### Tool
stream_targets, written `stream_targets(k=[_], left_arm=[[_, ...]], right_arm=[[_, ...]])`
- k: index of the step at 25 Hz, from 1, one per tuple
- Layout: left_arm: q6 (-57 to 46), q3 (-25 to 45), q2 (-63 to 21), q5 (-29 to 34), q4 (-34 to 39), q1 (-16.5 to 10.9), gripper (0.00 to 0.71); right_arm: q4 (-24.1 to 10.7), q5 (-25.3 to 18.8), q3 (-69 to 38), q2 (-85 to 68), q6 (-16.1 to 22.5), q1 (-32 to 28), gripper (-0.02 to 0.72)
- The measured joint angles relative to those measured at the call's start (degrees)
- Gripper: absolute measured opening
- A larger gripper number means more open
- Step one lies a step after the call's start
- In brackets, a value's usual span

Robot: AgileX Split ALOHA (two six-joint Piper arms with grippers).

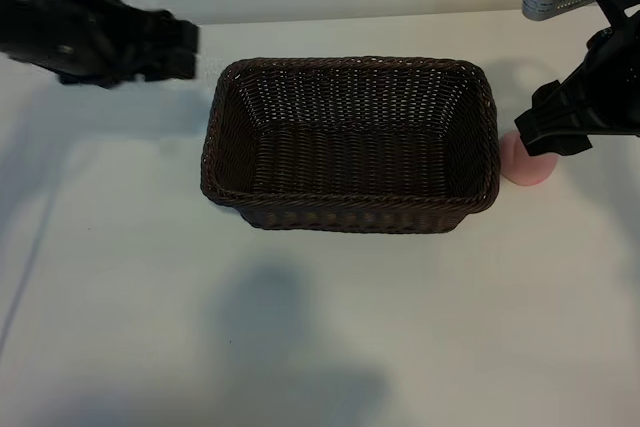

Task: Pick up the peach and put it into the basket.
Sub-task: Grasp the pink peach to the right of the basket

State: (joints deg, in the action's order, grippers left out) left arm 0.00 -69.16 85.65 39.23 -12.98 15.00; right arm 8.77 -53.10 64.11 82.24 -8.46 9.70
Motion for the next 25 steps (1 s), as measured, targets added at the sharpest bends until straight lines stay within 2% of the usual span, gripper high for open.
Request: stream_targets(k=[3,10,15,21,25], left_arm=[[0.0,0.0,-6.22,2.62,3.27,0.0,0.595],[-0.31,0.0,-20.42,5.93,5.66,0.0,0.594],[-0.31,0.68,-28.79,11.17,8.6,0.0,0.594],[-0.36,7.04,-41.74,14.34,9.87,0.0,0.594],[-0.36,13.88,-48.68,15.57,9.99,0.0,0.594]], right_arm=[[0.0,0.0,0.0,0.0,0.0,0.0,0.595],[0.0,0.0,0.0,0.0,0.0,0.0,0.595],[0.0,0.0,0.0,0.0,0.0,0.0,0.595],[-0.05,0.0,0.0,0.0,0.0,0.0,0.595],[0.0,0.0,0.0,0.0,0.0,0.0,0.595]])
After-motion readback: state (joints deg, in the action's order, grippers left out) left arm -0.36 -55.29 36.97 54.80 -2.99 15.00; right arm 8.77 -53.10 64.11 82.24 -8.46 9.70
